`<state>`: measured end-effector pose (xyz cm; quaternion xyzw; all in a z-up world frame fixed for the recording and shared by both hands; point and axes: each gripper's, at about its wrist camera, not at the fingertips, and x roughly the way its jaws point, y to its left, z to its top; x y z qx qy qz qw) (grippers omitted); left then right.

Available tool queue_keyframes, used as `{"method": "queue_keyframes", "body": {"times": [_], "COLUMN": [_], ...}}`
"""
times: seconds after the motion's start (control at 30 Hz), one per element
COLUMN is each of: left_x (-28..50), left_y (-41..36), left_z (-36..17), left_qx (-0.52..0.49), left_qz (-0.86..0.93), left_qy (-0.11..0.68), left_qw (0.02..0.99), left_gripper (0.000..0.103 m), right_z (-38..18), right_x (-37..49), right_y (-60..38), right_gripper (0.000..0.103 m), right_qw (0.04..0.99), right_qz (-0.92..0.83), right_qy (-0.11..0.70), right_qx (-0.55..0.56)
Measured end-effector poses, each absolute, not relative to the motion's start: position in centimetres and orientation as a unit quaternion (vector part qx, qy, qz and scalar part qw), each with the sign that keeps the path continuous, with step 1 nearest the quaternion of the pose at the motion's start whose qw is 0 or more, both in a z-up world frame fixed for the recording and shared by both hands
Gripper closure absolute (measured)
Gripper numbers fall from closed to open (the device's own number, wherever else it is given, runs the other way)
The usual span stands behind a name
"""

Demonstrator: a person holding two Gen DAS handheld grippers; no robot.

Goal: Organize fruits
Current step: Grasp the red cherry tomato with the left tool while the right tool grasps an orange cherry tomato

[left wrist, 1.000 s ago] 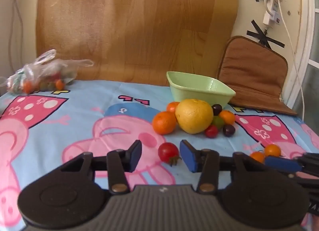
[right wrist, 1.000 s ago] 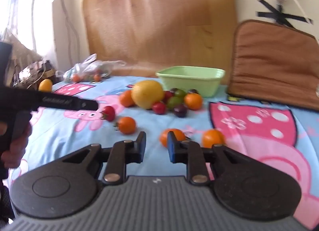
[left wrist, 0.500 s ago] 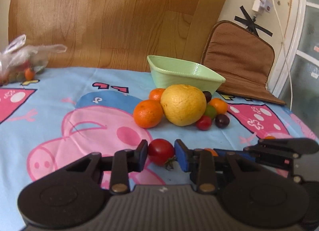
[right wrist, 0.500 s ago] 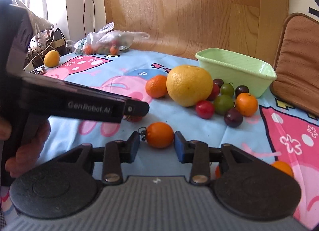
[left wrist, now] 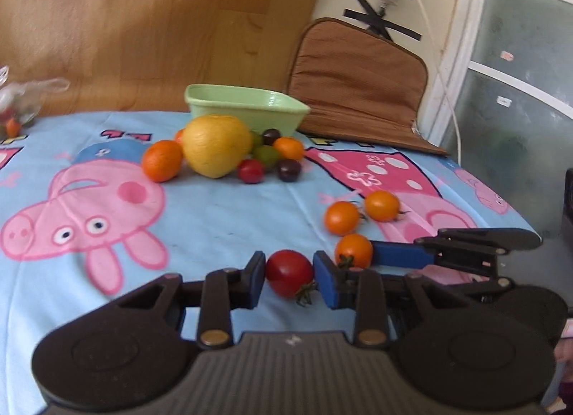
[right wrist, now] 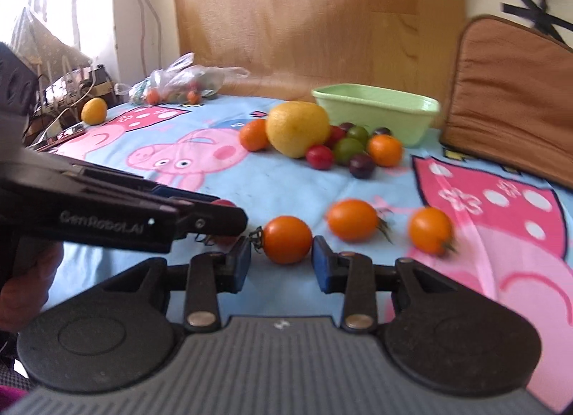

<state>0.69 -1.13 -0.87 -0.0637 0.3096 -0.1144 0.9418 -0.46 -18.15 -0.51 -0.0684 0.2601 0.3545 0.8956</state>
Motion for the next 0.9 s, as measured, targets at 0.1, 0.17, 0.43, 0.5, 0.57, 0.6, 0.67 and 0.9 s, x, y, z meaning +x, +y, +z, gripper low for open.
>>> {"method": "queue_keyframes", "body": {"times": [0.1, 0.17, 0.43, 0.5, 0.57, 0.6, 0.67, 0.9], "left_x": [0.9, 0.9, 0.2, 0.2, 0.5, 0.8, 1.6, 9.3], "left_y": [-2.3, -2.8, -3.0, -3.1, -3.0, -2.8, -2.8, -2.0], "left_z": [-1.0, -0.9, -1.3, -1.1, -0.7, -0.4, 0.5, 4.8], "left_qx": [-0.063, -0.057, -0.054, -0.051, -0.056, -0.065, -0.071, -0.081], "left_qz": [-0.112, -0.103, -0.088, -0.088, -0.095, -0.103, -0.115, -0.115], "left_qy": [0.311, 0.311, 0.311, 0.312, 0.312, 0.311, 0.307, 0.280], "left_qw": [0.942, 0.943, 0.945, 0.945, 0.944, 0.942, 0.942, 0.950], "left_gripper": [0.072, 0.068, 0.073, 0.074, 0.074, 0.074, 0.074, 0.073], "right_z": [-0.6, -0.7, -1.1, -1.1, -1.0, -0.8, -0.2, 3.9], "right_x": [-0.6, -0.5, -1.2, -1.2, -1.4, -1.2, -0.7, 6.1], "right_y": [-19.4, -20.1, -20.5, -20.7, -21.0, -21.2, -21.4, -21.2], "right_gripper": [0.063, 0.063, 0.063, 0.064, 0.064, 0.064, 0.064, 0.064], "right_qw": [0.905, 0.907, 0.910, 0.909, 0.909, 0.908, 0.904, 0.894], "right_qz": [0.334, 0.327, 0.327, 0.333, 0.338, 0.342, 0.354, 0.381], "right_qy": [0.256, 0.258, 0.247, 0.243, 0.237, 0.237, 0.238, 0.235], "right_qx": [-0.063, -0.055, -0.065, -0.060, -0.054, -0.047, -0.029, 0.008]}}
